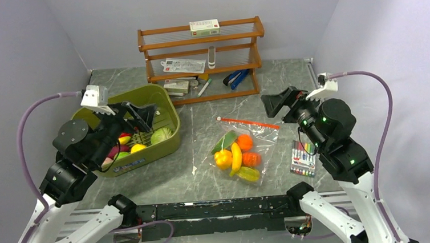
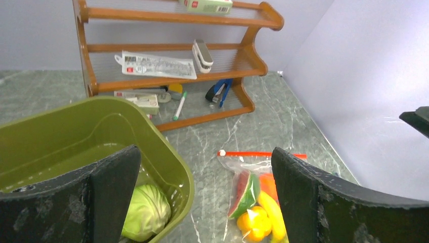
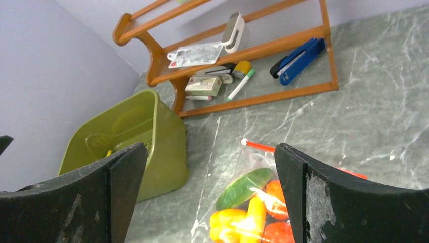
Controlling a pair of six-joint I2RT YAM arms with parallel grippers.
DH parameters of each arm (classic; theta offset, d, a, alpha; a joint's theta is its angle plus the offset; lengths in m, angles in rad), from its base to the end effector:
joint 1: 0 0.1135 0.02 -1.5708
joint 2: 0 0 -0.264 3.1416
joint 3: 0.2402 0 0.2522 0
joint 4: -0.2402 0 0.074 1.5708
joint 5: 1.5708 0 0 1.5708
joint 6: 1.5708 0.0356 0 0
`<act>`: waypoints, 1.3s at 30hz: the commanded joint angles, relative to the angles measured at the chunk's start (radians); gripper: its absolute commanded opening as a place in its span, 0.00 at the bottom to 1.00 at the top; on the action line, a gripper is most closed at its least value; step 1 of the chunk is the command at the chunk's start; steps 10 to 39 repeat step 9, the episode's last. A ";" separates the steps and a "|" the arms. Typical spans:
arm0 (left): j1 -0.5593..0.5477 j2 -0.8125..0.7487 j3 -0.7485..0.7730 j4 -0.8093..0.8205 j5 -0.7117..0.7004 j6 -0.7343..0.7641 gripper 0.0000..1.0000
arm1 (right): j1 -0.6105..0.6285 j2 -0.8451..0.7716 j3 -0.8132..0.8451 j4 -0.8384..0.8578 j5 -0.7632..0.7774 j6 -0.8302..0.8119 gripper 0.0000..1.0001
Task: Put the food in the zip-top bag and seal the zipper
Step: Reset both arms
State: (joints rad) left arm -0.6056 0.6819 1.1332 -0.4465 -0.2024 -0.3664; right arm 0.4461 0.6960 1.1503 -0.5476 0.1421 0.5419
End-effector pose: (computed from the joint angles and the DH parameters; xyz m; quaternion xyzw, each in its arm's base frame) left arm 0.1012 -0.0614 0.4412 0.0126 0.7053 -0.2664 0.6568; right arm 0.1104 0.0472 0.4340 0.0831 0.7343 0.2723 0.6162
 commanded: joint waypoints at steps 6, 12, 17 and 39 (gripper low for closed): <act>0.004 -0.017 -0.036 -0.114 -0.063 -0.084 0.99 | -0.007 -0.085 -0.084 -0.032 -0.026 0.050 1.00; 0.004 -0.022 -0.032 -0.120 -0.069 -0.076 0.99 | -0.006 -0.085 -0.080 -0.042 -0.018 0.031 1.00; 0.004 -0.022 -0.032 -0.120 -0.069 -0.076 0.99 | -0.006 -0.085 -0.080 -0.042 -0.018 0.031 1.00; 0.004 -0.022 -0.032 -0.120 -0.069 -0.076 0.99 | -0.006 -0.085 -0.080 -0.042 -0.018 0.031 1.00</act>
